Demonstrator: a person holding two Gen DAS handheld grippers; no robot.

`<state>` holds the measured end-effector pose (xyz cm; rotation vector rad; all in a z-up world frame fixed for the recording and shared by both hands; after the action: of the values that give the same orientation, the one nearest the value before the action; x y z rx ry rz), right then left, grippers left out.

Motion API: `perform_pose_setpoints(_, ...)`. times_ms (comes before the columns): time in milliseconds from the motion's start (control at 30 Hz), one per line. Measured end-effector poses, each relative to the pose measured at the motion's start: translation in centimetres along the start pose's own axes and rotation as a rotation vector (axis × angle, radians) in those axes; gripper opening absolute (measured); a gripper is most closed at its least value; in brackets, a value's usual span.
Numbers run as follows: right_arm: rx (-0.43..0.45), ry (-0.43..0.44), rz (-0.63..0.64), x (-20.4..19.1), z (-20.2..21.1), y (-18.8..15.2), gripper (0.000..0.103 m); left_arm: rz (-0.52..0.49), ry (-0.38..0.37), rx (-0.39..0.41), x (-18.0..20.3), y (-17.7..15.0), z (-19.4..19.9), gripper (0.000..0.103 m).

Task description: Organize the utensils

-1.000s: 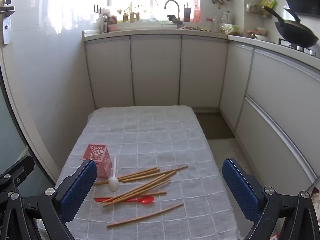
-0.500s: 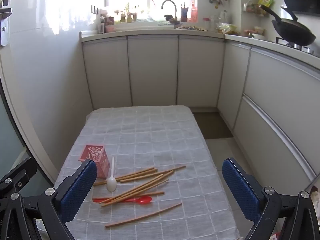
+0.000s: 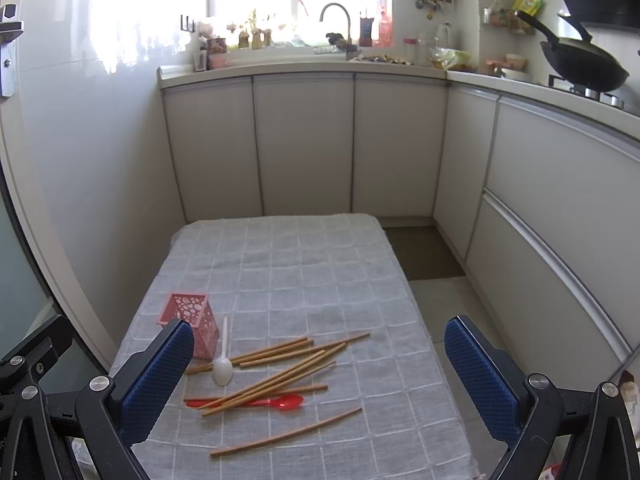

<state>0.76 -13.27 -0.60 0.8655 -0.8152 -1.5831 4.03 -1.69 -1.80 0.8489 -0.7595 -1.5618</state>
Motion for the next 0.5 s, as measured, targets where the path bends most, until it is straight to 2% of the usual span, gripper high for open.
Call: perform_pose_setpoints(500, 0.001, 0.001, 0.0, -0.01, 0.07, 0.03, 0.103, 0.0, 0.011, 0.005, -0.54, -0.14, 0.07, 0.102)
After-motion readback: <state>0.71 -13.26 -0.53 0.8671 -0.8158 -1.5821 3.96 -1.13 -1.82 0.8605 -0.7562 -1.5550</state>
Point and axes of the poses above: each gripper's, at about its wrist camera, not at the fingertips, and z roughly against the way its jaws point, x to its right, y to its top, the point moved 5 cm from there along -z, roughly the way its jaws point, and after that the axes turned 7 degrees about -z, right-handed, at the moved point
